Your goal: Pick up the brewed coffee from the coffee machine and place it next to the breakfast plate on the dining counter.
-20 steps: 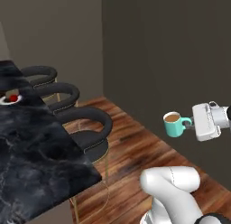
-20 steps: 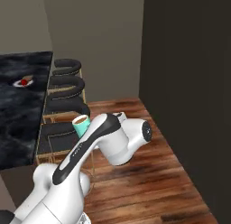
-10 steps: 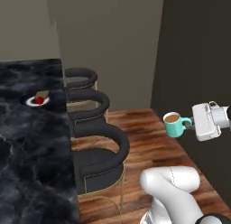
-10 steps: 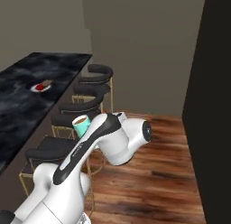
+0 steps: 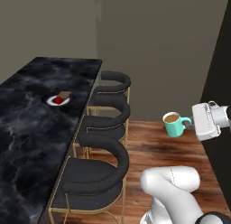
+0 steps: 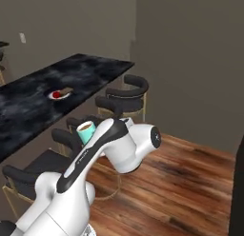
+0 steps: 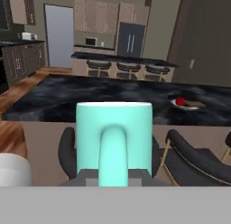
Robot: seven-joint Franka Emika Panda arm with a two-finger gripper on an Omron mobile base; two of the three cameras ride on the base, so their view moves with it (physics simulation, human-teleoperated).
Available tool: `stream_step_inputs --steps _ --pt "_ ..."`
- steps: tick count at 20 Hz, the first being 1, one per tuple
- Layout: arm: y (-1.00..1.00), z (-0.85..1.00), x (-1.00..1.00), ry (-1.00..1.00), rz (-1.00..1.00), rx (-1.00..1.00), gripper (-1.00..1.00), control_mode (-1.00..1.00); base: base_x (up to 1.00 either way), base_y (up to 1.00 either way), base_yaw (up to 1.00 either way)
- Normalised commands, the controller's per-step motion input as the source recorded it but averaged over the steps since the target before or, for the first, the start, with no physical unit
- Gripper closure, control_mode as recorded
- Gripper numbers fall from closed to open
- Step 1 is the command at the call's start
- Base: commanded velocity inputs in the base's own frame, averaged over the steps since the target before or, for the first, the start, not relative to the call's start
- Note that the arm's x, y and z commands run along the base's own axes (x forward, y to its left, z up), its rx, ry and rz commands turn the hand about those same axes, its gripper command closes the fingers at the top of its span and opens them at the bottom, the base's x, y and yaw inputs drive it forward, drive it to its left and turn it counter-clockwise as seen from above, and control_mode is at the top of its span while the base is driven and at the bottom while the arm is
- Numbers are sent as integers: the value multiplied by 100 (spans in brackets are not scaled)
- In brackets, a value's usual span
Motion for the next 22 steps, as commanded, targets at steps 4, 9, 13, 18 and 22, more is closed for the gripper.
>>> stream_step_inputs --steps 4,9,13,18,22 --pt "0 0 0 0 0 0 100 100 68 -89 52" --pt "0 0 0 0 0 0 100 100 71 -85 53" --pt "0 0 0 0 0 0 100 100 68 -86 54" --pt "0 0 0 0 0 0 100 100 64 -93 51" --pt "0 0 0 0 0 0 100 100 43 -100 45"
